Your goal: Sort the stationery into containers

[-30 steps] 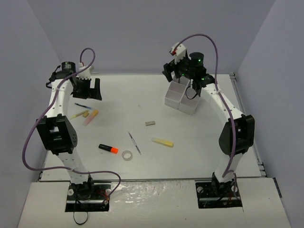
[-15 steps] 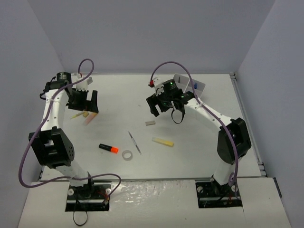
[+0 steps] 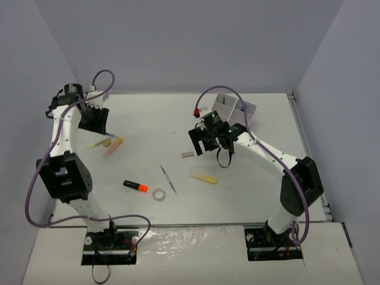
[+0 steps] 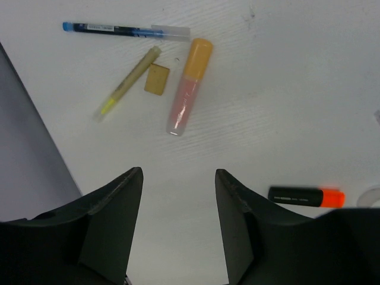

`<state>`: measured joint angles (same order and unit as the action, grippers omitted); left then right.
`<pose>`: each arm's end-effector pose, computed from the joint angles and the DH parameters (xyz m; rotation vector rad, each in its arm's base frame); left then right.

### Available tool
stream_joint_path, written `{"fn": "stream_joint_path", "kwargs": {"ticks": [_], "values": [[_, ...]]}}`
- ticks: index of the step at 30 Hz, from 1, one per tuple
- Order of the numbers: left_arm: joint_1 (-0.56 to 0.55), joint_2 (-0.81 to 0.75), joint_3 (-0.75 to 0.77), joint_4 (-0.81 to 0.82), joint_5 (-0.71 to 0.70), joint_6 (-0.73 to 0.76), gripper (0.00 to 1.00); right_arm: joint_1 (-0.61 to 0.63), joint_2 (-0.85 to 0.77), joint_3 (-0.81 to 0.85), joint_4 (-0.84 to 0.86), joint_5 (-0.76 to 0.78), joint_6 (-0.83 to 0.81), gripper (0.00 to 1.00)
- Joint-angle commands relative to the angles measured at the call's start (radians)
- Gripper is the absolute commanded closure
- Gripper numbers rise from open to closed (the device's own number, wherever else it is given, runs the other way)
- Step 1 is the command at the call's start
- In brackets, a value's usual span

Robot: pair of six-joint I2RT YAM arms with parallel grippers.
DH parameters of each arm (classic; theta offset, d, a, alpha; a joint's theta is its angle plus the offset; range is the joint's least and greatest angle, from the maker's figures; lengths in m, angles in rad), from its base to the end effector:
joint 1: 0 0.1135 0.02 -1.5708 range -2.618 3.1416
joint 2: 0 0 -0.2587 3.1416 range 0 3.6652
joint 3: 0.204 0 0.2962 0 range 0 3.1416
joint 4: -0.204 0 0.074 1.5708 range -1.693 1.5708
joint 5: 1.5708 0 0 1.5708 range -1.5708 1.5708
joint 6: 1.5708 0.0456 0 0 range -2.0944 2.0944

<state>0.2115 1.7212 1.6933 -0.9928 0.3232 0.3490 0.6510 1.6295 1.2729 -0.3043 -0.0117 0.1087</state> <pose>0.4055 0.0723 0.3212 0.2889 2.5069 -0.1982 0.3356 0.2564 0.2533 -0.6131 2.1814 0.4233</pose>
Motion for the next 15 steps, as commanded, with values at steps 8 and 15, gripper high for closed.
{"fn": "stream_joint_path", "kwargs": {"ticks": [8, 15], "values": [[-0.125, 0.244, 0.155, -0.030, -0.056, 0.145, 0.42, -0.020, 0.000, 0.000, 0.052, 0.072, -0.047, 0.18], [-0.138, 0.351, 0.213, 0.026, -0.093, 0.073, 0.47, -0.086, 0.007, -0.026, 0.070, 0.023, -0.066, 0.18]]}}
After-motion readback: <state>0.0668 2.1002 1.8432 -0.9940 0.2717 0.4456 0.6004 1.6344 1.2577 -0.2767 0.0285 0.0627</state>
